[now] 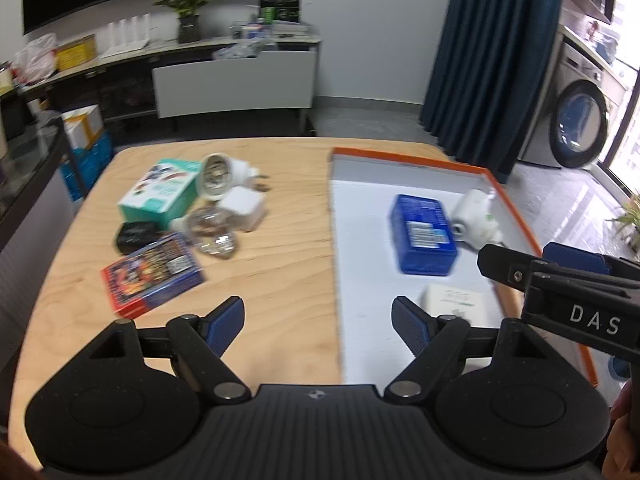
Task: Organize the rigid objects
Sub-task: 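Move both open tools away from the box toward the loose items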
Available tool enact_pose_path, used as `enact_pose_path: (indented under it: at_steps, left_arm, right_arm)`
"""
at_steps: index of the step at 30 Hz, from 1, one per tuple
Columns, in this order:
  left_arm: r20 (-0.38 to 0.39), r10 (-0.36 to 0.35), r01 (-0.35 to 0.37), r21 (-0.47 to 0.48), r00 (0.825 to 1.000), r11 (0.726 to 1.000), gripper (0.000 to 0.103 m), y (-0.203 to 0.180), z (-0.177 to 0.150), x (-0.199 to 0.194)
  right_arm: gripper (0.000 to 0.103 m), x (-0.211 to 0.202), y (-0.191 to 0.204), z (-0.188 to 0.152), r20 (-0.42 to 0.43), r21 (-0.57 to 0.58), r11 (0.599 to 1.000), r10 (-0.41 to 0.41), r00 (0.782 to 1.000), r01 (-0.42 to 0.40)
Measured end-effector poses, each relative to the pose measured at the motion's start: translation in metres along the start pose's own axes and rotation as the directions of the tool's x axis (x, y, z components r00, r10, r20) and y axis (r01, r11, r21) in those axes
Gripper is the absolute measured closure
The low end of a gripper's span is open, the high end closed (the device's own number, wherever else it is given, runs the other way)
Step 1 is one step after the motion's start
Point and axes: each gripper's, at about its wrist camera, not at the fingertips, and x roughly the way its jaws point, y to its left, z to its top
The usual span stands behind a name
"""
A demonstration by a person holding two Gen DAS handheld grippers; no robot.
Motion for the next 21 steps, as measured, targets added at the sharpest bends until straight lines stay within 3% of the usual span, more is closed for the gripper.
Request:
enact_pose_path:
  at_steps: [13, 21]
  left_arm:
    - [-0.001, 0.110, -0.110, -0.112, 0.994, 0.988, 0.017, 0.080, -0.013, -0.009]
    - [-0.019, 0.197, -0.196, -0.238, 0.980, 0.951, 0.017, 0.143, -0.016, -0.016]
  right_arm:
    - [0.020, 0.022, 0.067, -0.003, -0.056, -0.079, 0.991, 0.104, 0.993, -0.108]
    - [0.019, 0.053, 0.112, -0.012, -0.136, -0.119, 0.971, 0.190, 0.972, -0.206]
